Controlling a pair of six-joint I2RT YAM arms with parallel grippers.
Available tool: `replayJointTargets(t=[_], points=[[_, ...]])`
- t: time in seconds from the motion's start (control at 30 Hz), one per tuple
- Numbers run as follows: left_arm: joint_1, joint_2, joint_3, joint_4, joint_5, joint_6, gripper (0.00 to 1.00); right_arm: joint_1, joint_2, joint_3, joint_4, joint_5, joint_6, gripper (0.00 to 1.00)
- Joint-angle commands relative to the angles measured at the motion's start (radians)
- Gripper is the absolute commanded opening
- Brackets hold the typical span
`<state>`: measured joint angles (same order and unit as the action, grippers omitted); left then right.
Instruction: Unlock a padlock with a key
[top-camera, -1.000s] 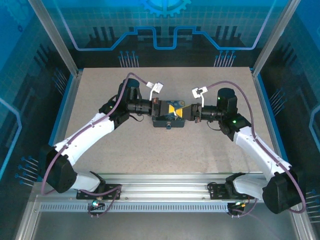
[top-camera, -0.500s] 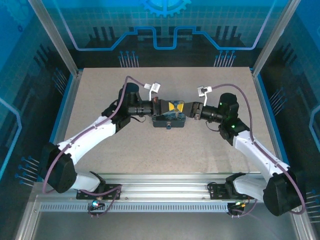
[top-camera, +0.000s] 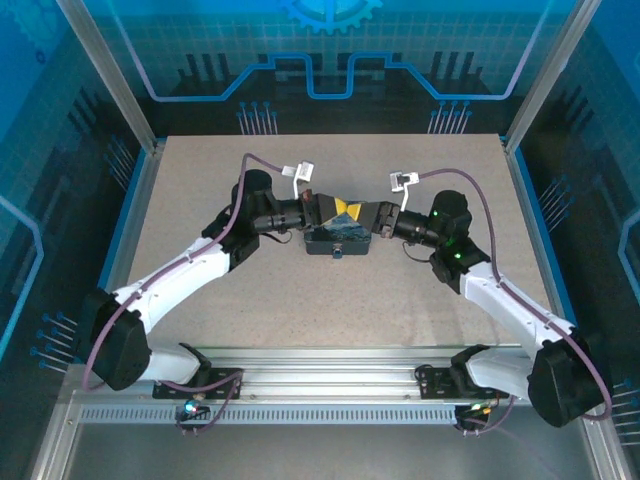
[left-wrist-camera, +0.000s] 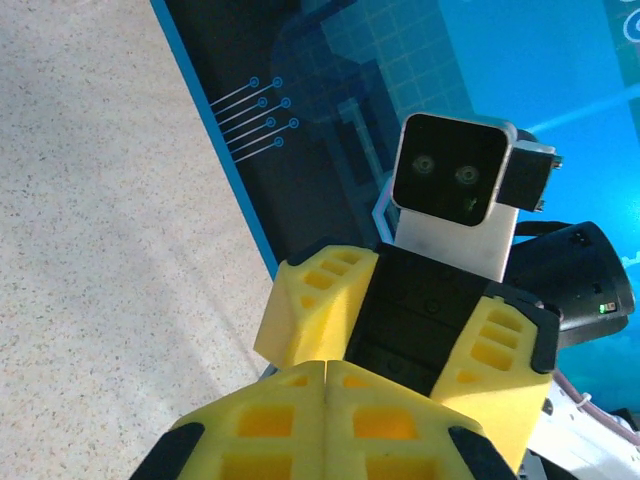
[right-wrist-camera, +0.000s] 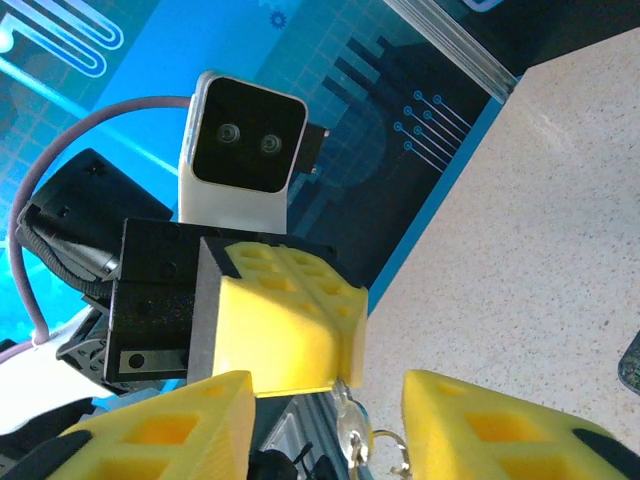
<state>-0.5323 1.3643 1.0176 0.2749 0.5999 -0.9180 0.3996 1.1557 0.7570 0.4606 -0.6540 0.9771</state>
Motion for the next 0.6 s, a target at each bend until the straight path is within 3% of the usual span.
replayJointTargets(t=[0.0, 0.57], points=[[-0.004, -0.037, -0.017, 0.045, -0.024, -0.014, 0.0, 0.016, 0.008, 0.003, 0.046, 0.002, 0.006, 0.43], [-0.004, -0.045, -0.028, 0.063, -0.038, -0.023, 0.0, 0.027, 0.018, -0.007, 0.071, -0.003, 0.017, 0.19]])
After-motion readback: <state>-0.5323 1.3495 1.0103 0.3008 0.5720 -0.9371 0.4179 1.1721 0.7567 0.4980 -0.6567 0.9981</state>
